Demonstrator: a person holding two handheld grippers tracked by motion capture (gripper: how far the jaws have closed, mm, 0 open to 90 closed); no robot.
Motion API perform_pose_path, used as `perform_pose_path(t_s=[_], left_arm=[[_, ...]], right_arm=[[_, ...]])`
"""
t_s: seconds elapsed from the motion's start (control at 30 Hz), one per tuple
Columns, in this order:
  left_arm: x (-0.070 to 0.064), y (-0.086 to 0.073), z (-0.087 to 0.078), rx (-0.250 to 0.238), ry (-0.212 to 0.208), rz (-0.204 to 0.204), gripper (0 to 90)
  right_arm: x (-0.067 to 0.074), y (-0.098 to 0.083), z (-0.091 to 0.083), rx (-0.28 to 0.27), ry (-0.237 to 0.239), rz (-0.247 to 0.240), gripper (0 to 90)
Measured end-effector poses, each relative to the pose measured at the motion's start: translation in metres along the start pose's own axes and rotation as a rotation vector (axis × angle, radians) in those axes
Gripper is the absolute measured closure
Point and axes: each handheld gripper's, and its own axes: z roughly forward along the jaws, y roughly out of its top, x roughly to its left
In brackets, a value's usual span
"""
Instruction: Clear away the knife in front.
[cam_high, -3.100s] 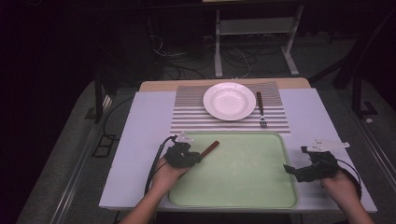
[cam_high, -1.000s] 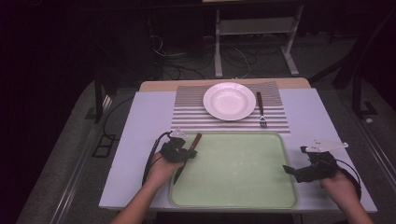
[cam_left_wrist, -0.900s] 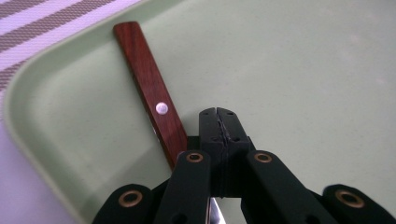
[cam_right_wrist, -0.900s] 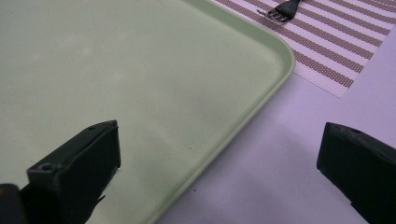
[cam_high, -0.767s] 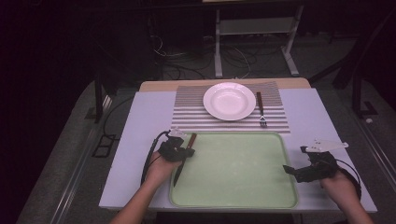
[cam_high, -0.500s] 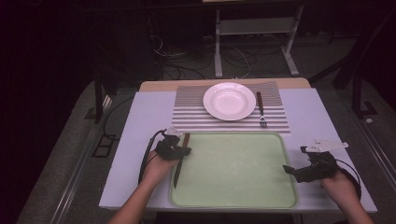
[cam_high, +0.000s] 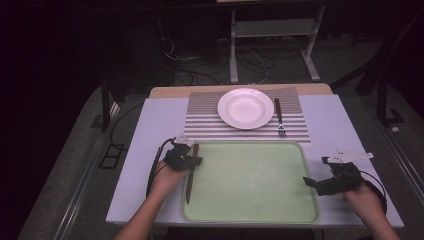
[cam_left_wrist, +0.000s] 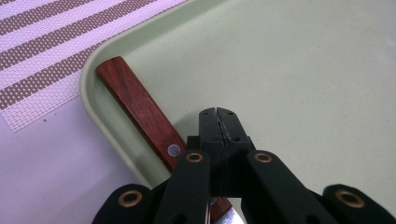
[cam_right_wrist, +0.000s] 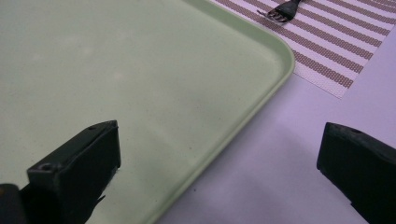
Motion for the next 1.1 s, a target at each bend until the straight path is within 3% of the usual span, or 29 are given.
perform_pose_path(t_s=[0.33,0.6,0.73,0.83,1.0,1.1], left_arm=[[-0.004,0.002,-0.008,-0.065,-0.031,0.030,69.7],[-0.006,0.002,-0.018,-0.127,-0.064,0.029,46.6],[-0.006,0.001,-0.026,-0.164,-0.081,0.056,36.2],[-0.006,-0.001,-0.030,-0.175,-0.082,0.072,30.2],[-0.006,-0.004,-0.041,-0.214,-0.049,0.094,14.2],[-0.006,-0.005,-0.043,-0.214,-0.041,0.096,12.6]], right_arm=[[0.000,0.000,0.000,0.001,0.001,-0.002,0.0],[0.000,0.000,0.000,0.006,0.005,-0.008,0.0],[0.001,0.000,0.001,0.008,0.010,-0.012,0.0],[0.001,0.000,0.001,0.008,0.009,-0.010,0.0],[0.001,0.000,0.001,0.008,0.009,-0.011,0.0],[0.001,0.000,0.001,0.008,0.009,-0.012,0.0]])
